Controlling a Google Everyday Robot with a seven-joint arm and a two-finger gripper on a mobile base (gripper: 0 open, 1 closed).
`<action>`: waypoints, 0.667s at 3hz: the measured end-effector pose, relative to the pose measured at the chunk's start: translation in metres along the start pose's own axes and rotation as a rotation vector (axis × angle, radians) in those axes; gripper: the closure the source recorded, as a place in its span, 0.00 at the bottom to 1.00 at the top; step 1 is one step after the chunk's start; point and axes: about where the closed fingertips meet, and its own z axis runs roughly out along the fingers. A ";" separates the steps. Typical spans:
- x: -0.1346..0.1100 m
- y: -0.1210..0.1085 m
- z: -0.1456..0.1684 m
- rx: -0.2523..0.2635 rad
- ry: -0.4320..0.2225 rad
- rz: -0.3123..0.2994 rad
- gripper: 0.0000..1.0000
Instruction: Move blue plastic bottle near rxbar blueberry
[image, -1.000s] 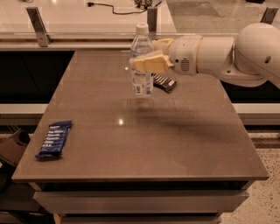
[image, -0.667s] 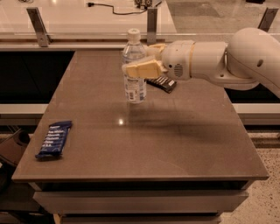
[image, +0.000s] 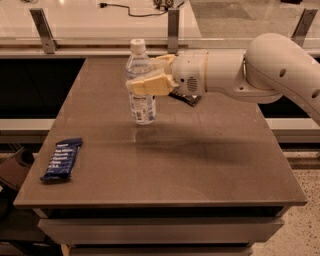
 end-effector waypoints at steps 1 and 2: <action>0.003 0.015 0.011 -0.004 0.009 0.006 1.00; 0.006 0.028 0.019 -0.007 0.004 0.010 1.00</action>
Offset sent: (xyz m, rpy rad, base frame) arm -0.0314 0.0331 -0.0192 0.0112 0.0163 -0.0022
